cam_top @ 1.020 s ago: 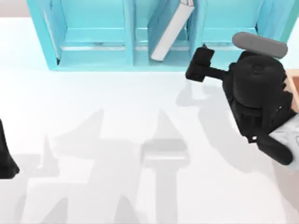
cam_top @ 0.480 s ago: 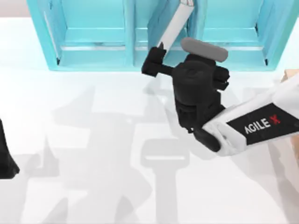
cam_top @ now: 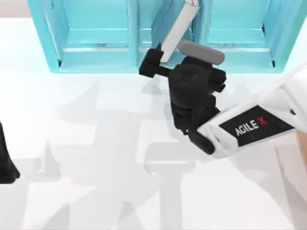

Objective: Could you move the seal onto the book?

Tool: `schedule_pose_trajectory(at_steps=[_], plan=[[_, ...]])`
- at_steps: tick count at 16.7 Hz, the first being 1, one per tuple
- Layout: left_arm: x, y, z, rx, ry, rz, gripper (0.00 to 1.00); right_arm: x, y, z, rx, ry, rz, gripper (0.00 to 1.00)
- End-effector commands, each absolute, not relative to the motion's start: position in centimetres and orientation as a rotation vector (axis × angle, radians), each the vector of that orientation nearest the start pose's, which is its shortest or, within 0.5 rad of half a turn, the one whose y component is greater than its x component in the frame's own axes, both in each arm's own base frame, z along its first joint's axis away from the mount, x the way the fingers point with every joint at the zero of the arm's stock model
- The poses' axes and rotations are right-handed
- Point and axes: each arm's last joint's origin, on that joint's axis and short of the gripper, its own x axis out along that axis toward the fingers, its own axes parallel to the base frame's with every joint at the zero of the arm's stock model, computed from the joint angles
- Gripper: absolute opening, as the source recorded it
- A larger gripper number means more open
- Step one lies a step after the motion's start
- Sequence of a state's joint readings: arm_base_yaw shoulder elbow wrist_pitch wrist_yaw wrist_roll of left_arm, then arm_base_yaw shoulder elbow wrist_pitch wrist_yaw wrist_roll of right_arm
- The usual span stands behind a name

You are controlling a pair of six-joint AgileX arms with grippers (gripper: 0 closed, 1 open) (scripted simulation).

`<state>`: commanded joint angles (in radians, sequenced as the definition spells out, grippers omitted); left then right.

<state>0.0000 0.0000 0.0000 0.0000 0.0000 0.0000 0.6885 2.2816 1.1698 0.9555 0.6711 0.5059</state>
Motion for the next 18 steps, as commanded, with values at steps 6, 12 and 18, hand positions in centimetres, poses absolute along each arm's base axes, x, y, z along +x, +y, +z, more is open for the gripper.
schedule_pose_trajectory(at_steps=[6, 12, 18], plan=[[10.6, -0.1, 16.0, 0.0, 0.0, 0.0, 1.0, 36.7, 27.6, 8.9, 0.396, 0.126, 0.011, 1.0], [10.6, -0.1, 16.0, 0.0, 0.0, 0.0, 1.0, 43.2, 28.4, 8.4, 0.401, 0.116, 0.015, 1.0], [10.6, -0.1, 16.0, 0.0, 0.0, 0.0, 1.0, 45.7, 27.9, 8.0, 0.398, 0.122, 0.013, 1.0]])
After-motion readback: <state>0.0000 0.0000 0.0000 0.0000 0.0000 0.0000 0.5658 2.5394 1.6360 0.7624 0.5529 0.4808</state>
